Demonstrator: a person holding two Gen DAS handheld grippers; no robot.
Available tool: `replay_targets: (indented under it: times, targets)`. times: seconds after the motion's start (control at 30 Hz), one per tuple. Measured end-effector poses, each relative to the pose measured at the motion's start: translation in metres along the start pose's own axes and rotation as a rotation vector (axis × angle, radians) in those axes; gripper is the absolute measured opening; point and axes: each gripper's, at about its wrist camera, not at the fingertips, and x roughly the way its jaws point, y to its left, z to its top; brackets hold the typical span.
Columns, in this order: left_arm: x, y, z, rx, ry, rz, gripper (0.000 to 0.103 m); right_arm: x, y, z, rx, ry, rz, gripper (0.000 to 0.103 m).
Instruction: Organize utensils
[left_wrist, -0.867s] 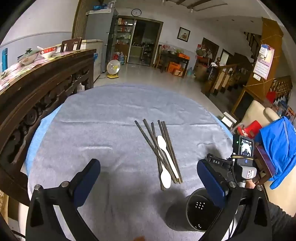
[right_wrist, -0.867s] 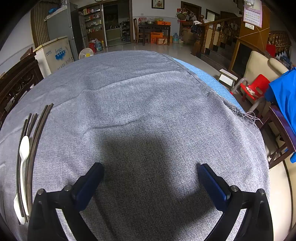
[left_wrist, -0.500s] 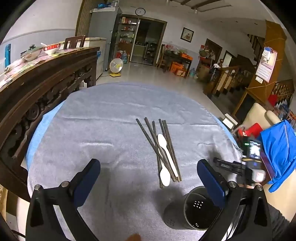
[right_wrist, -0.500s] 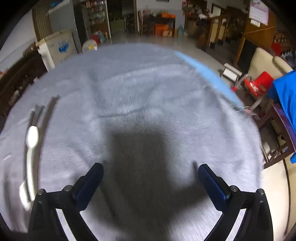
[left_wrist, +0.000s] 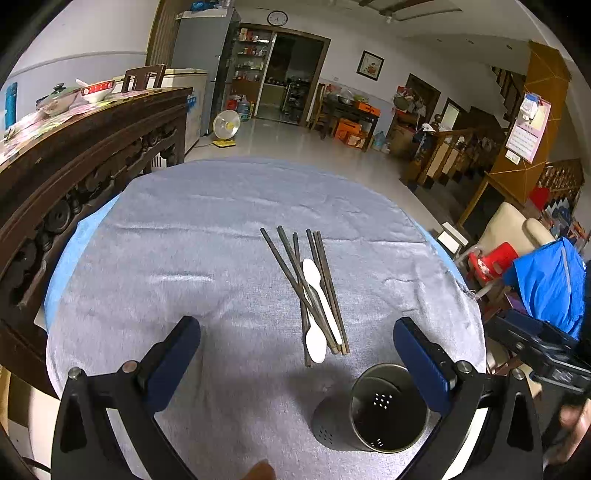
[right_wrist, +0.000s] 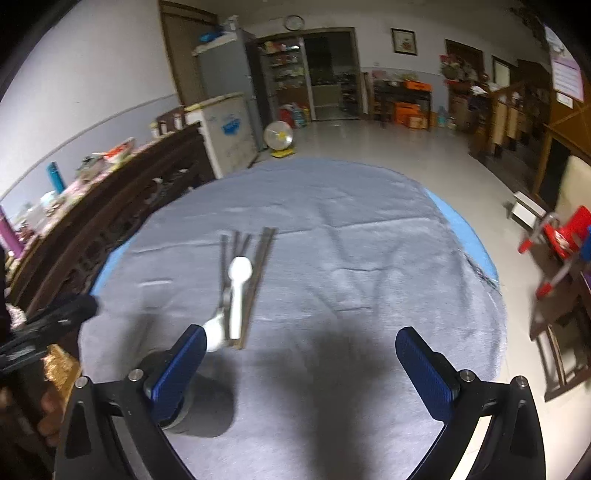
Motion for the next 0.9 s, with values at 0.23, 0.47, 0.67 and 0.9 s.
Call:
replay_targets:
  times: [0.23, 0.47, 0.67, 0.9]
  targets:
    - [-0.001, -0.012, -0.001, 0.008, -0.004, 0.001, 0.103, -0.023, 0.026, 0.002, -0.076, -0.038, 0.037, 0.103]
    - [0.000, -0.016, -0.002, 0.019, 0.000, 0.002, 0.103, -0.026, 0.032, 0.002, -0.084, -0.043, 0.075, 0.103]
    - [0.000, -0.018, -0.002, 0.021, 0.003, 0.002, 0.103, -0.025, 0.035, 0.002, -0.089, -0.042, 0.090, 0.103]
    - [0.001, -0.019, -0.001, 0.023, 0.006, 0.001, 0.103, -0.025, 0.039, 0.003, -0.097, -0.038, 0.107, 0.103]
